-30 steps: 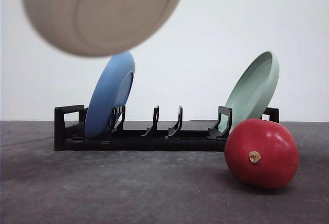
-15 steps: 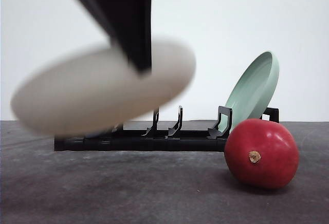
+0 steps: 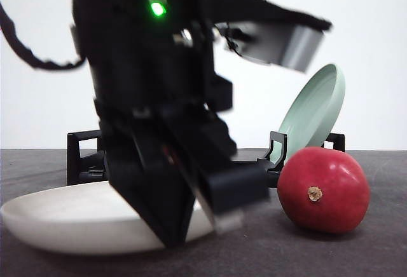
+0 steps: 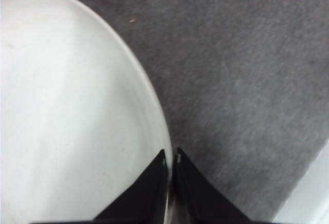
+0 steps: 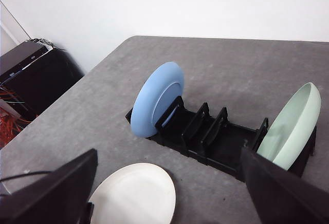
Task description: Place pomegranate in white plate
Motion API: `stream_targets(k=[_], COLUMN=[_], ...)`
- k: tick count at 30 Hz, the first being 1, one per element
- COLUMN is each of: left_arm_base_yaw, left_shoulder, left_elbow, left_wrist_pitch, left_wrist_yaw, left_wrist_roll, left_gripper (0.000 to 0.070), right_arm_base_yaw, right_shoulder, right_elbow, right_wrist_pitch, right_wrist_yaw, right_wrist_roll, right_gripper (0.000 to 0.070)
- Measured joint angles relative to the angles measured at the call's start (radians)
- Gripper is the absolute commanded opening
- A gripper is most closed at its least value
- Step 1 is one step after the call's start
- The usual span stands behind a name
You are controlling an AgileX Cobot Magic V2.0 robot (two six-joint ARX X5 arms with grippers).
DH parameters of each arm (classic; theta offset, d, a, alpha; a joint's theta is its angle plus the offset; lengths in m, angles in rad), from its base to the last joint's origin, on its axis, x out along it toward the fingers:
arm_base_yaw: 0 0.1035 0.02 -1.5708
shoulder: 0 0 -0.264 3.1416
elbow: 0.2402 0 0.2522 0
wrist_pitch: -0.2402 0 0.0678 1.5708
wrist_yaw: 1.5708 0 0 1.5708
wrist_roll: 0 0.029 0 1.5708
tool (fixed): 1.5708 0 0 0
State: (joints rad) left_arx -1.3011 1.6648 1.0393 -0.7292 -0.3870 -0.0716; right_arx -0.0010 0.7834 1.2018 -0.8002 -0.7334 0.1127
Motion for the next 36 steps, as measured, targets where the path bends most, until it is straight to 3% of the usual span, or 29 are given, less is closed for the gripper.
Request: stream_targets(k=[2, 3, 8, 10, 13, 21, 31, 36], left_arm_base_yaw=[-0.002, -0.002, 0.003, 0.006, 0.008, 0.008, 0.008, 0.008], left_shoulder=[0.012, 0.014, 0.011, 0.001, -0.037, -0.233, -0.539, -0.683], left_elbow=[0.000, -0.001, -0.001, -0.001, -0.001, -0.001, -0.001, -0.001], left_wrist_pitch=[0.000, 0.000, 0.001, 0.000, 0.000, -0.029, -0.149, -0.182], left_wrist_yaw=[0.000, 0.000, 0.000, 0.000, 0.000, 0.000, 0.012, 0.075], left_wrist_roll=[-0.004, -0.008, -0.052, -0.068, -0.096, -0.164, -0.245, -0.254], left_gripper=[0.0014, 0.0058, 0.0443, 0.0534, 0.0599, 0.0608, 0.0606, 0.0603], right_arm_base_yaw=[0.000, 0.000, 0.000, 0.000, 0.000, 0.003, 0.067, 0.131], right_shoulder=[0.000, 0.000, 0.000, 0.000, 0.000, 0.000, 0.074, 0.149], right_elbow=[0.000, 0.000, 0.000, 0.000, 0.000, 0.000, 0.000, 0.000], right_wrist_pitch=[-0.001, -0.002, -0.012, -0.014, -0.020, -0.030, -0.181, -0.280], right_wrist_yaw=[0.000, 0.000, 0.000, 0.000, 0.000, 0.000, 0.003, 0.079], right_wrist_roll=[0.000, 0.000, 0.000, 0.000, 0.000, 0.000, 0.036, 0.051], right_gripper=[0.0562, 0.0562, 0.0563, 0.0563, 0.0563, 0.0563, 0.0563, 0.0563])
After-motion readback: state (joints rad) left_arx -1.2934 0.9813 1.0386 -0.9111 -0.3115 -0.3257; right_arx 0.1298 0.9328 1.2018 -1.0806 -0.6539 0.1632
